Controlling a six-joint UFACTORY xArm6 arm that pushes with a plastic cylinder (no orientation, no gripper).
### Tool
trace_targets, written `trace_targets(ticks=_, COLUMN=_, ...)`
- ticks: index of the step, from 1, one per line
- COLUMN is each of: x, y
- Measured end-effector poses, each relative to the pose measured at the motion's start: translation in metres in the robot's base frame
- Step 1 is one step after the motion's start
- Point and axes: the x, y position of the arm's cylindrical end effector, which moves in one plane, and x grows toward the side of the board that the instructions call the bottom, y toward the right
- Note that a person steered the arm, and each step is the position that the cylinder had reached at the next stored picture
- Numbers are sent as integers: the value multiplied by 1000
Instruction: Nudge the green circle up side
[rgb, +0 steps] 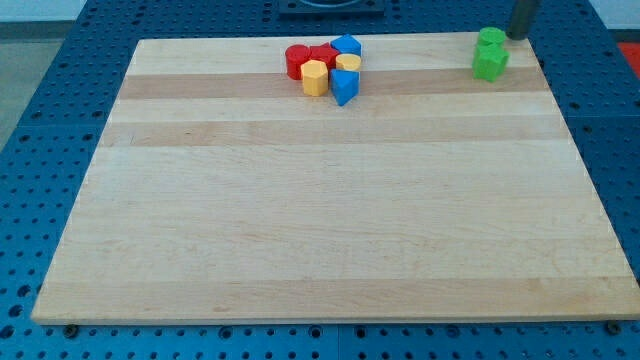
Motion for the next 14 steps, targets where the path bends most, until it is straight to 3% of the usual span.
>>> trace_targets(ticks=5, x=12, y=-105)
trace_targets(ticks=6, x=25, y=-108)
trace_targets(ticks=8, x=95, y=-108)
trace_targets(ticks=12, x=84, y=-181)
trace_targets(ticks=14, x=137, y=-184)
